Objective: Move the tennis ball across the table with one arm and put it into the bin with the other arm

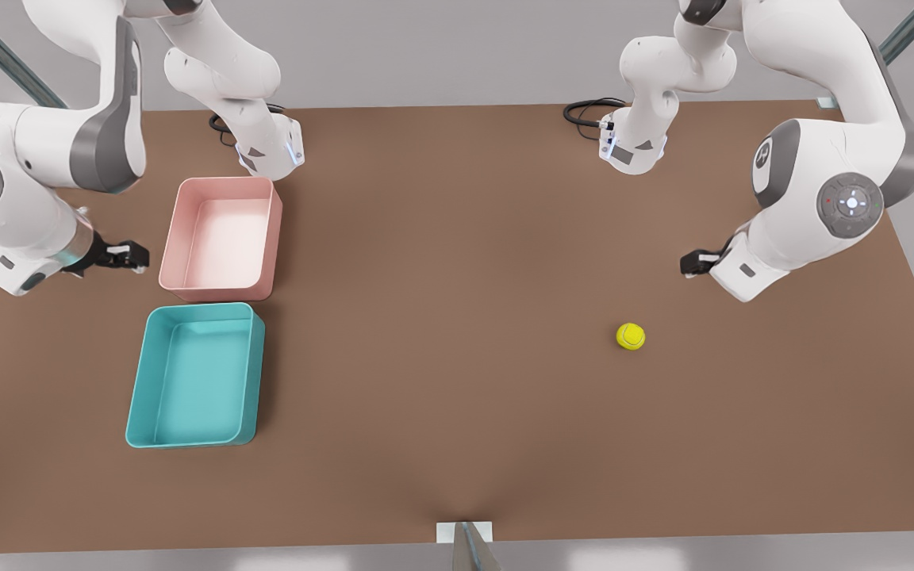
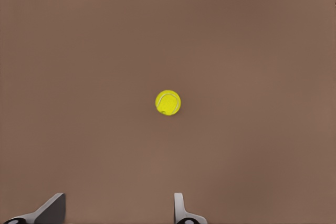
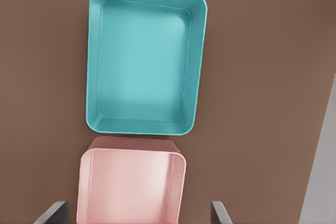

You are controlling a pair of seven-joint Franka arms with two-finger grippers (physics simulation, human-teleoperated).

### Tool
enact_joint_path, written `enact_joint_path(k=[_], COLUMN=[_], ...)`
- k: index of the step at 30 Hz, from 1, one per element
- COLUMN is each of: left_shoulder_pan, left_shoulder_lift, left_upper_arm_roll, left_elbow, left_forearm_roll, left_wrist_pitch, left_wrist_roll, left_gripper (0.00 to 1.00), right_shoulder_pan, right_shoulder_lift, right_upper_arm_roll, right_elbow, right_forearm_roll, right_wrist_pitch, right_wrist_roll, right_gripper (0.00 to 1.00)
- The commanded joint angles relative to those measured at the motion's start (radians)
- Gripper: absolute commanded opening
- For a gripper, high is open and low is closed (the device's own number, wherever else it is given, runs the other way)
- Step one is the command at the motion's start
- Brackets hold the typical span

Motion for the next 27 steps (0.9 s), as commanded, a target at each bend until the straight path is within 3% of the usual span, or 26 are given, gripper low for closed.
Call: enact_joint_path(k=[1, 3, 4, 5, 6, 8, 12, 16, 18, 22, 27], left_shoulder_pan=[0.0, 0.0, -0.003, -0.005, -0.001, 0.003, 0.038, 0.068, 0.138, 0.166, 0.163], left_shoulder_lift=[-0.001, 0.002, 0.008, 0.005, 0.008, 0.013, 0.071, 0.186, 0.194, 0.211, 0.238], left_upper_arm_roll=[0.0, 0.0, -0.002, -0.002, 0.003, 0.003, 0.032, 0.029, -0.041, -0.052, -0.055], left_elbow=[0.001, -0.007, -0.046, -0.105, -0.164, -0.289, -0.399, -0.39, -0.401, -0.428, -0.514], left_forearm_roll=[0.004, 0.004, -0.005, -0.004, 0.005, 0.012, -0.062, 0.01, 0.087, 0.073, 0.111], left_wrist_pitch=[0.053, 0.062, 0.146, 0.23, 0.275, 0.496, 0.734, 0.726, 0.725, 0.716, 0.787], left_wrist_roll=[-0.052, -0.046, 0.109, 0.213, 0.206, 0.273, 1.235, 1.669, 1.753, 2.067, 2.048], left_gripper=[1.0, 0.99, 0.84, 0.67, 0.21, 0.21, 0.21, 0.21, 0.21, 0.21, 0.21], right_shoulder_pan=[-0.008, -0.005, -0.005, -0.005, -0.005, -0.005, -0.005, -0.005, -0.005, -0.005, -0.003], right_shoulder_lift=[-0.005, -0.004, -0.002, -0.001, 0.005, 0.008, 0.018, 0.024, 0.025, 0.033, 0.039], right_upper_arm_roll=[-0.029, -0.034, -0.034, -0.034, -0.034, -0.034, -0.034, -0.035, -0.034, -0.034, -0.035], right_elbow=[-0.006, -0.006, -0.007, -0.007, -0.007, -0.007, -0.006, -0.006, -0.006, -0.006, -0.004], right_forearm_roll=[0.053, 0.052, 0.053, 0.052, 0.053, 0.052, 0.052, 0.052, 0.052, 0.052, 0.042], right_wrist_pitch=[0.1, 0.097, 0.094, 0.094, 0.093, 0.096, 0.099, 0.096, 0.094, 0.093, 0.099], right_wrist_roll=[-0.112, -0.103, -0.101, -0.103, -0.101, -0.101, -0.101, -0.103, -0.103, -0.103, -0.1], right_gripper=[1.0, 1.0, 1.0, 1.0, 1.0, 1.0, 1.0, 1.0, 1.0, 1.0, 1.0])
